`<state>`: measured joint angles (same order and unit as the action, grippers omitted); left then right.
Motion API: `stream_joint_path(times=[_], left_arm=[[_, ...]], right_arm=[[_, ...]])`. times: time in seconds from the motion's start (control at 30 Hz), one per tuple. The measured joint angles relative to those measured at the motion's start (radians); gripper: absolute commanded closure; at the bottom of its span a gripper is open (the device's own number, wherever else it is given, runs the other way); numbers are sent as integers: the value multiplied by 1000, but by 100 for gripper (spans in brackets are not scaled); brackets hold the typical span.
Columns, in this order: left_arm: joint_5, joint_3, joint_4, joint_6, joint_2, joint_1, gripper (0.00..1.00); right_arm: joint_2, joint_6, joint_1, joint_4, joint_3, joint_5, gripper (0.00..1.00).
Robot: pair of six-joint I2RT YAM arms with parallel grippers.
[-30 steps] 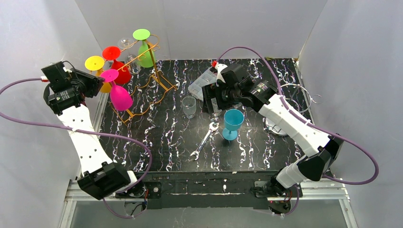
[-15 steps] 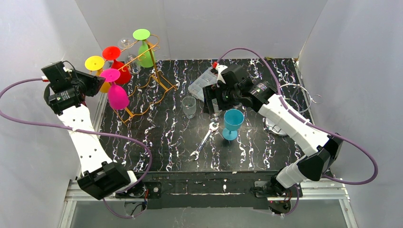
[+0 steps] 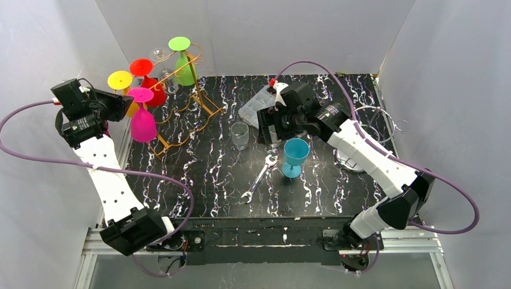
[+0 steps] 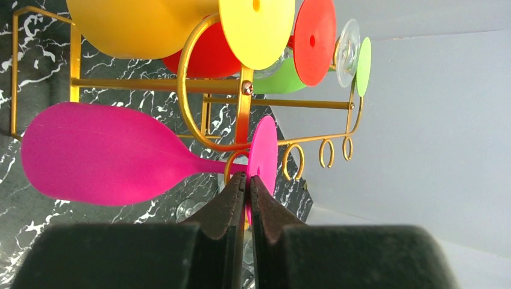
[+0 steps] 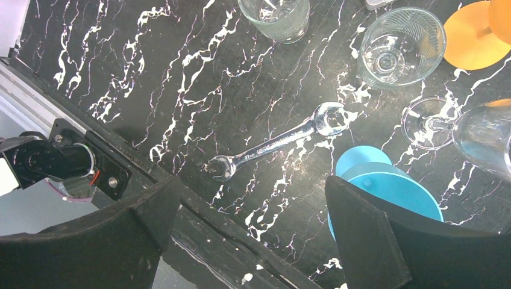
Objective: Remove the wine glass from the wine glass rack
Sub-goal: Pick up the wine glass from the wine rack.
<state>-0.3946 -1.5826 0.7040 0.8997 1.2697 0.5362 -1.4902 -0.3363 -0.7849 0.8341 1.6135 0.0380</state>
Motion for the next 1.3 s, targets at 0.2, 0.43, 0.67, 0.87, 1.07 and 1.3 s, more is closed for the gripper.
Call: stream_joint_path(times=[0.2, 0.43, 0.67, 0.87, 1.07, 1.3], left_arm=[[-16, 27, -16, 31, -25, 17, 100], [-37, 64, -32, 55, -56, 31, 100], [-64, 86, -70, 80, -72, 39, 100], [-74, 87, -76, 88, -83, 40, 100], [-88, 87, -76, 89, -96, 45, 100], [-94, 89, -74, 88, -117, 45, 100]], right_arm=[[0, 0, 0, 0, 0, 0, 2], [0, 0, 0, 0, 0, 3, 1], [0, 1, 0, 0, 0, 3, 2], [0, 3, 0, 0, 0, 3, 2], [0, 4, 0, 1, 0, 3, 2], [0, 8, 0, 2, 0, 3, 1]])
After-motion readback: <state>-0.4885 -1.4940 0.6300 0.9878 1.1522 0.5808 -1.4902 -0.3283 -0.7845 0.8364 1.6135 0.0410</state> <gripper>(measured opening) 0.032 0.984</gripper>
